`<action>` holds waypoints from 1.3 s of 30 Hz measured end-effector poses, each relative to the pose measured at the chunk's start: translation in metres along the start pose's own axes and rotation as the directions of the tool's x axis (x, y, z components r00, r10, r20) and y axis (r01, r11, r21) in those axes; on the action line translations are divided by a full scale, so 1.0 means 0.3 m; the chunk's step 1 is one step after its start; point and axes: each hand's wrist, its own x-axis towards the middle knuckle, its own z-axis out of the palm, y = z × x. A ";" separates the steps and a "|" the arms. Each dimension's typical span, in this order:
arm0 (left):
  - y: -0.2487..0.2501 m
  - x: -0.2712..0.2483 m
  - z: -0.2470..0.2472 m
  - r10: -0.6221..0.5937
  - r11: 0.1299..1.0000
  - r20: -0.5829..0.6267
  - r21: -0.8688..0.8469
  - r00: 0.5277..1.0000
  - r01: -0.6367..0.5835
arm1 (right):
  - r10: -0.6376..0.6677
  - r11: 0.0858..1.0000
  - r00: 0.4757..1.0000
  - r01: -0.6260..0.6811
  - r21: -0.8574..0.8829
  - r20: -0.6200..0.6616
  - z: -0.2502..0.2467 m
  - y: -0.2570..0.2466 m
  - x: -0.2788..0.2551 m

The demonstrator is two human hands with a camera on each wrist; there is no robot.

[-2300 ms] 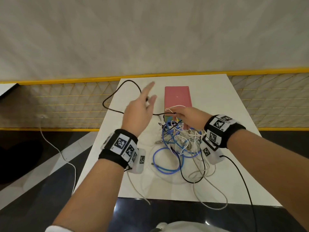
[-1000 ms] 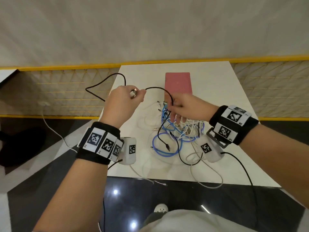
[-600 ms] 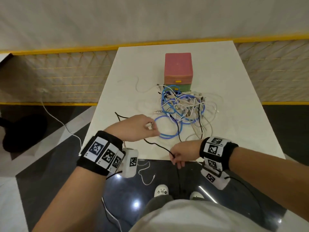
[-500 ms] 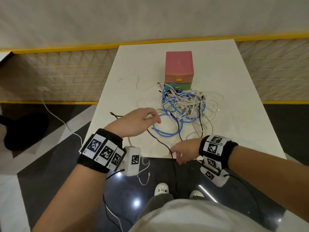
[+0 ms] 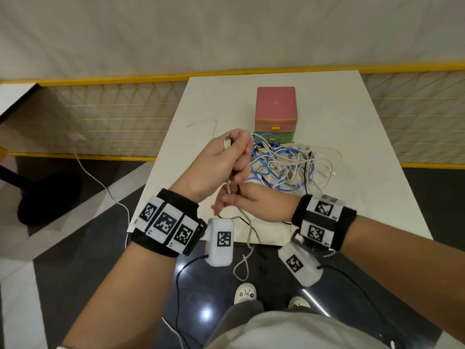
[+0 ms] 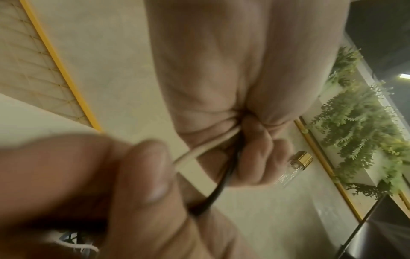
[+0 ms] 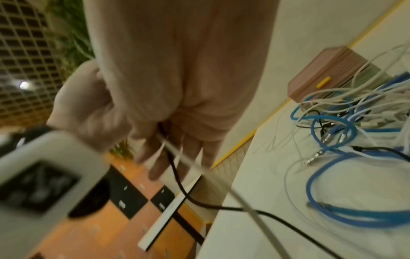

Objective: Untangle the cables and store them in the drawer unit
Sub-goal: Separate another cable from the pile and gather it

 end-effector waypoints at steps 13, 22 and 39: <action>-0.005 0.000 -0.049 0.023 0.998 -0.186 -0.053 0.982 -0.033 | 0.077 0.976 0.997 -0.080 -0.201 -0.023 -0.011 0.117 -0.032; -0.049 0.002 -0.006 -0.004 1.000 -0.202 0.002 0.979 0.005 | 0.008 1.000 0.997 -0.008 0.005 -0.078 0.055 0.098 0.016; -0.049 -0.019 -0.081 0.036 0.986 -0.433 -0.131 0.901 -0.102 | 0.481 0.772 0.802 -0.195 -0.605 0.356 0.060 0.295 -0.007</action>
